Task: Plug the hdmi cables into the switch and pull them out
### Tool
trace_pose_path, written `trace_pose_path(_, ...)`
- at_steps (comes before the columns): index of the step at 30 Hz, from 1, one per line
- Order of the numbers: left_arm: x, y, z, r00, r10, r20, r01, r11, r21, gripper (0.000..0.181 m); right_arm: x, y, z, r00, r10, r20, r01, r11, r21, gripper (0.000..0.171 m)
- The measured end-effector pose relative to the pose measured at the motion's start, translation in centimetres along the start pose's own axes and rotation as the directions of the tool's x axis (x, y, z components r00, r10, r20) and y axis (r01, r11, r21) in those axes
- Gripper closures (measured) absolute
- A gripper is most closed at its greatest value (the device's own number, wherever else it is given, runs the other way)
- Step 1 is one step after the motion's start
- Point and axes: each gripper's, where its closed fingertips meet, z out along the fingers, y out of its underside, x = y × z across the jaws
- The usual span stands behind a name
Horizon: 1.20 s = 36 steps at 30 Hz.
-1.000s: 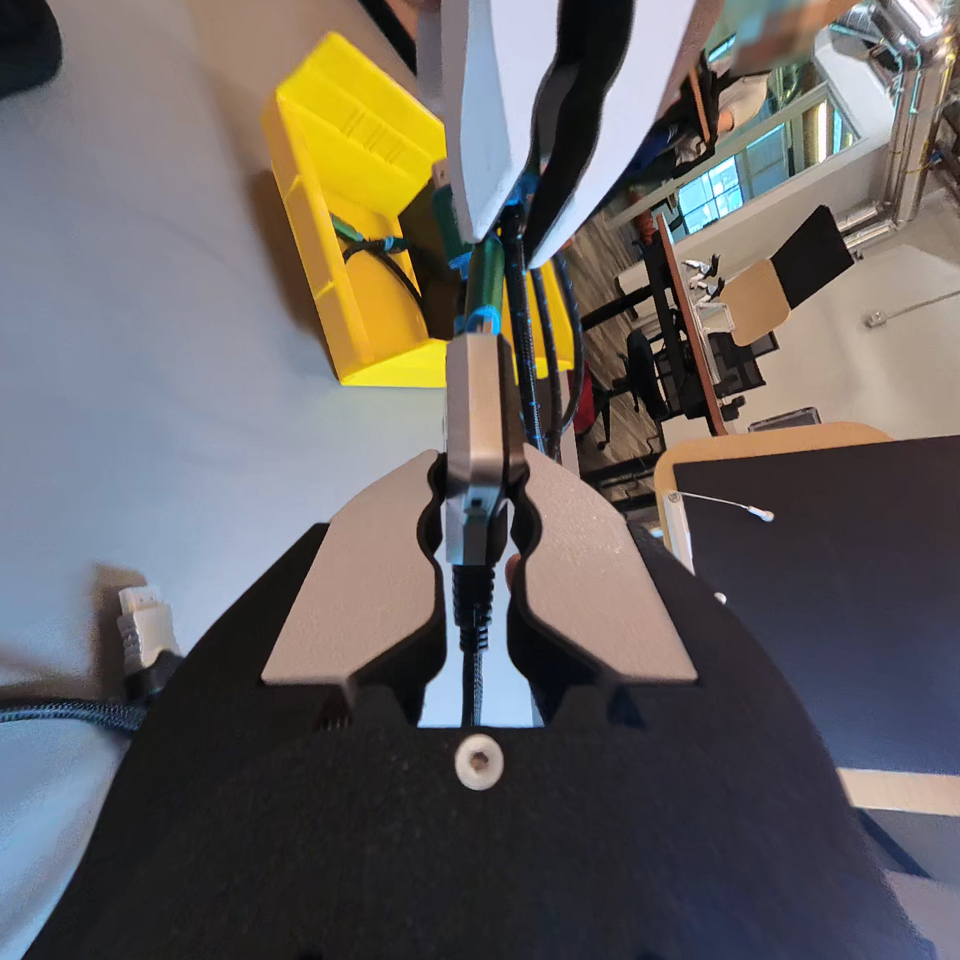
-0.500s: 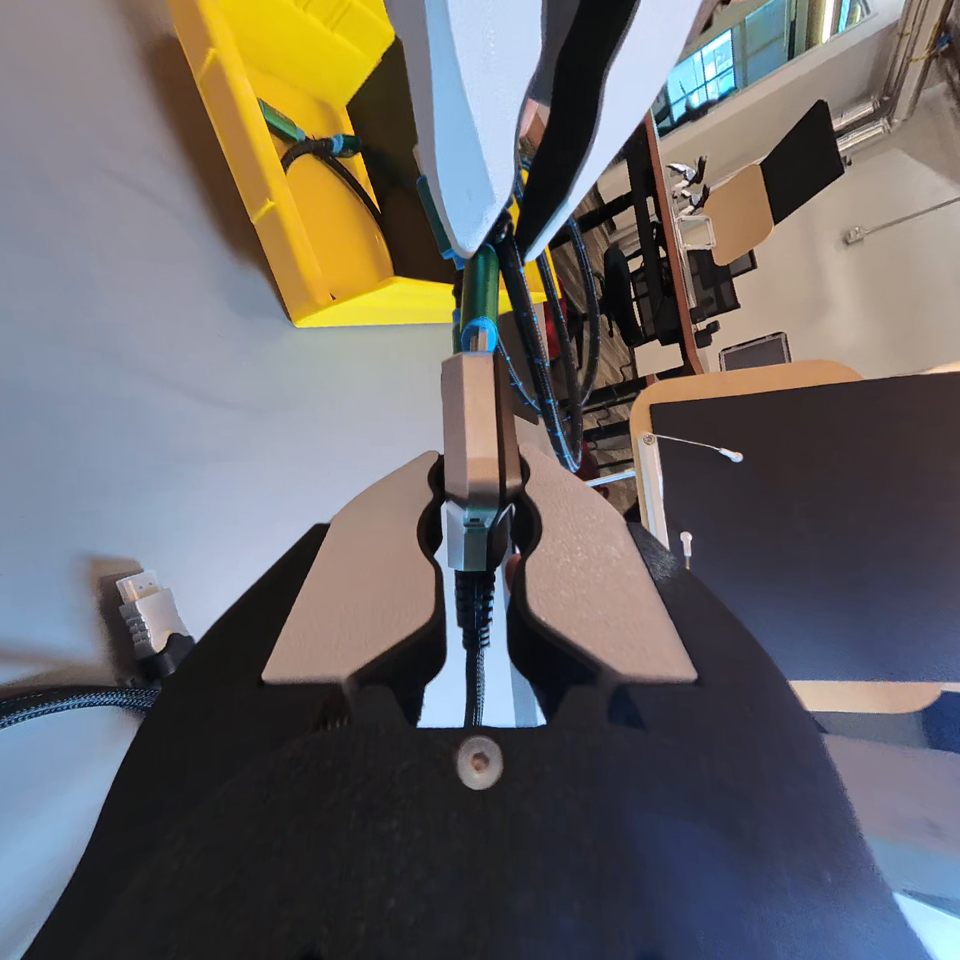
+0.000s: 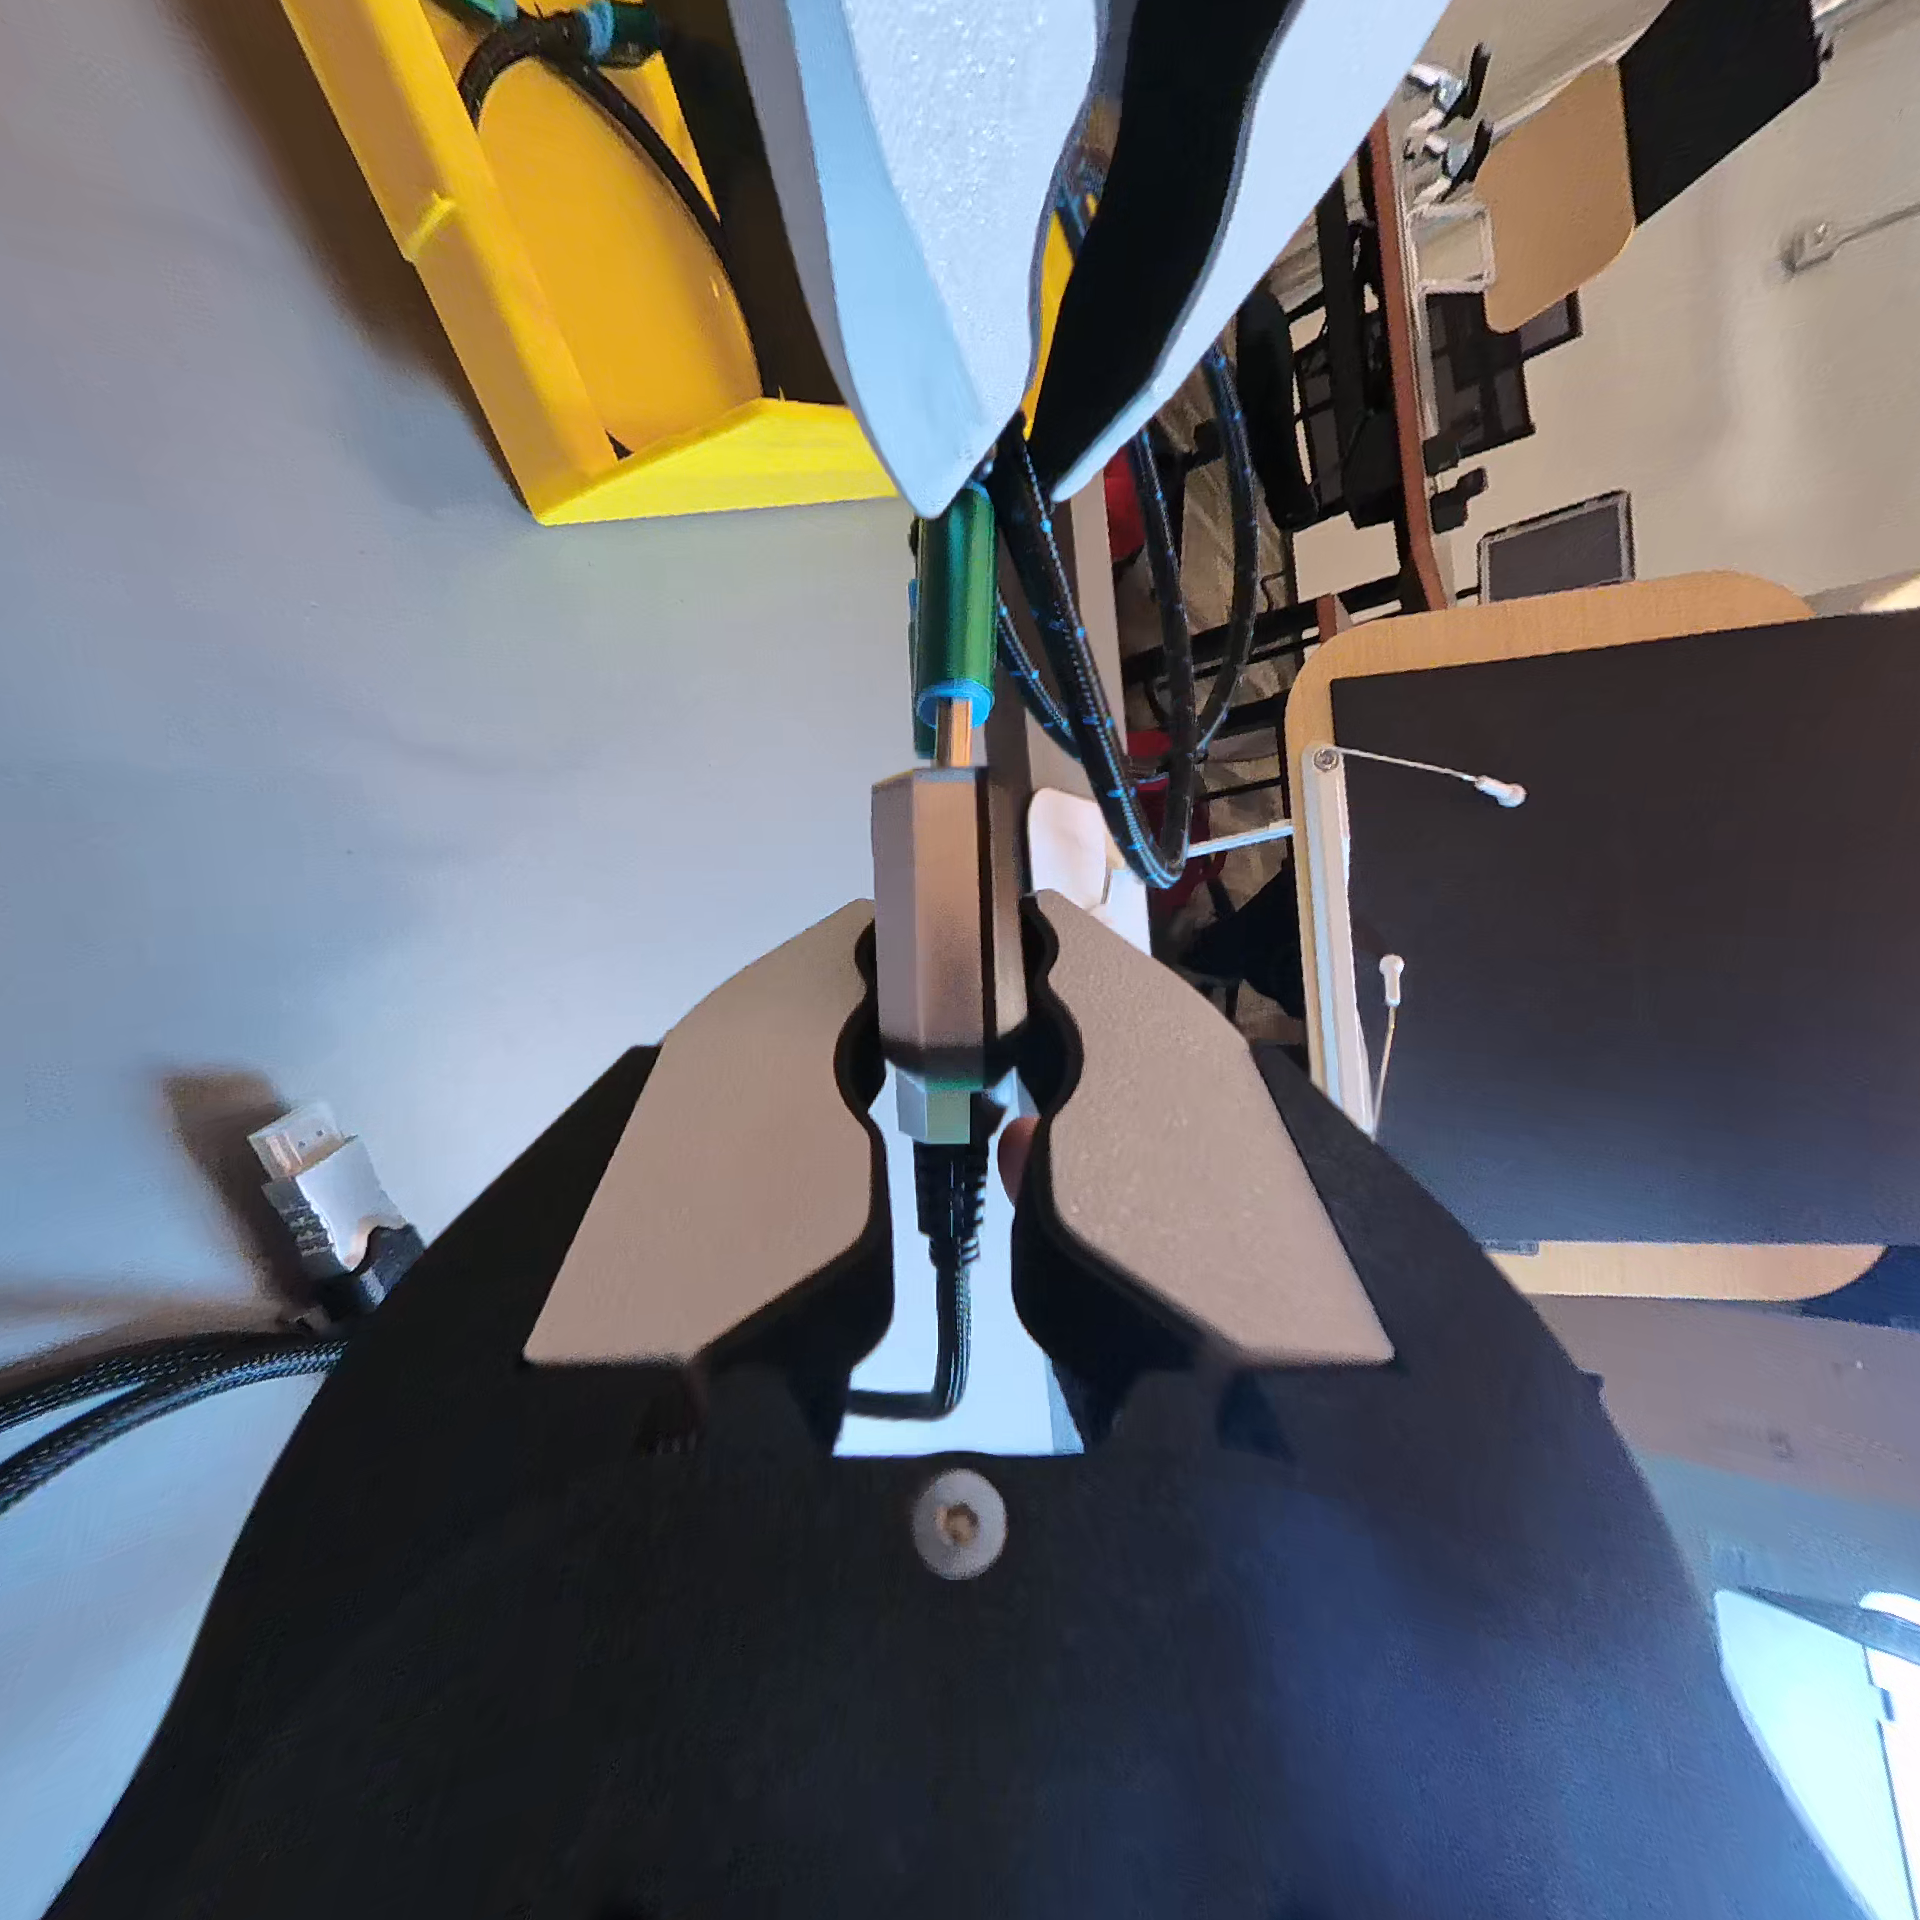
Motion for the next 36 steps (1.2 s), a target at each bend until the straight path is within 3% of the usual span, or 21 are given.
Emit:
trace_pose_path(1,0.0,-0.1,0.0,1.000,0.002,0.006,-0.002,1.000,0.001,0.167,0.0,0.1,0.1,1.000,0.011,0.005,-0.011,1.000,-0.012,0.149)
trace_pose_path(4,-0.4,-0.2,0.5,0.998,0.008,0.061,-0.006,1.000,-0.027,0.168,0.1,0.7,0.3,0.999,0.038,0.005,-0.037,0.997,-0.064,0.149)
trace_pose_path(7,-0.7,0.4,1.1,0.985,0.069,0.156,-0.047,0.989,-0.140,0.168,0.0,1.1,0.7,0.998,0.056,0.009,-0.055,0.995,-0.088,0.149)
trace_pose_path(10,-1.6,1.2,1.7,0.980,0.059,0.191,-0.022,0.982,-0.188,0.168,0.1,0.3,0.7,0.992,0.122,0.034,-0.123,0.992,0.026,0.149)
trace_pose_path(16,-1.3,2.0,2.7,0.996,0.011,0.094,0.003,0.989,-0.146,0.168,-0.5,0.4,1.1,0.992,0.111,0.056,-0.115,0.990,0.076,0.149)
trace_pose_path(20,-0.2,1.2,2.6,1.000,-0.014,-0.003,0.014,0.997,-0.070,0.169,-1.2,1.3,1.5,0.994,0.070,0.078,-0.071,0.998,-0.002,0.149)
trace_pose_path(28,0.1,1.0,2.8,0.998,-0.027,-0.061,0.026,0.999,-0.021,0.170,-1.7,1.7,1.7,0.989,0.107,0.104,-0.104,0.994,-0.033,0.149)
trace_pose_path(36,0.3,0.7,3.1,0.994,-0.033,-0.106,0.036,0.999,0.025,0.170,-2.0,1.4,1.7,0.980,0.139,0.142,-0.145,0.989,0.038,0.149)
